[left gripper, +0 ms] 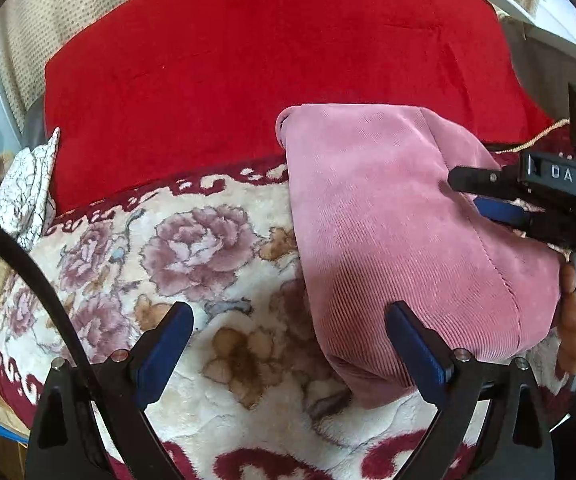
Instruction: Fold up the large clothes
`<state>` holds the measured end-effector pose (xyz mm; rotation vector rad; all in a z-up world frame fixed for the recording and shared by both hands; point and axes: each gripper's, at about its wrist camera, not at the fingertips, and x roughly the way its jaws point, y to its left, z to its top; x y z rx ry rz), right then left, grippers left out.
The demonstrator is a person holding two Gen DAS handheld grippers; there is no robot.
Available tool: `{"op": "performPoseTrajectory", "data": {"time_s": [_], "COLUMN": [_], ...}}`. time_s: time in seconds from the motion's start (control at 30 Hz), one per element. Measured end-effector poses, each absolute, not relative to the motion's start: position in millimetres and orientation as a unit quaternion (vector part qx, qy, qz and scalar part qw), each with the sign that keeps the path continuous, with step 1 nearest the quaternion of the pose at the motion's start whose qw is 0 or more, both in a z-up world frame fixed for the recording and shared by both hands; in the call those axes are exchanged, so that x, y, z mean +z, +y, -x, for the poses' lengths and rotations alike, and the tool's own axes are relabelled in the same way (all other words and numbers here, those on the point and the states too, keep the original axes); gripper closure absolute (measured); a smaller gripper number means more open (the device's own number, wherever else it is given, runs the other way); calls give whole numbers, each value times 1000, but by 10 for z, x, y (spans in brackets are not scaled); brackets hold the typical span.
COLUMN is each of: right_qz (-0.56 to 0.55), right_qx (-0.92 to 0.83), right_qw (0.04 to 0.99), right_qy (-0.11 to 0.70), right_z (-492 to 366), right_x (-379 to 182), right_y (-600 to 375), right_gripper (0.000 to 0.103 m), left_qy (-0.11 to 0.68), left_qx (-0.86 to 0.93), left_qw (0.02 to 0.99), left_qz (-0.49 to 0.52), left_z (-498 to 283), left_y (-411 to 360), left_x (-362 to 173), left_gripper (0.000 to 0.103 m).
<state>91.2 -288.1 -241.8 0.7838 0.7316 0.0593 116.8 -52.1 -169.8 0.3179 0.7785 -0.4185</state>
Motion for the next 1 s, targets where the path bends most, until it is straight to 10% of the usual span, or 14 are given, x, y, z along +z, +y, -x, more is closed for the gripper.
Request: {"op": "performPoseTrajectory", "data": {"time_s": [1.0], "right_qz": [-279], "right_qx": [-33], "right_qw": [887], "right_qy": [366], "right_z": [-917], "right_x": [-2363], "right_y": [-2687], "right_gripper": [41], "left_qy": [354], "left_qx": [-191], "left_qw": [902], "left_qz": [-157], "left_z": [-1110], "left_y": [-556], "left_x": [-1720], "left_gripper": [5]}}
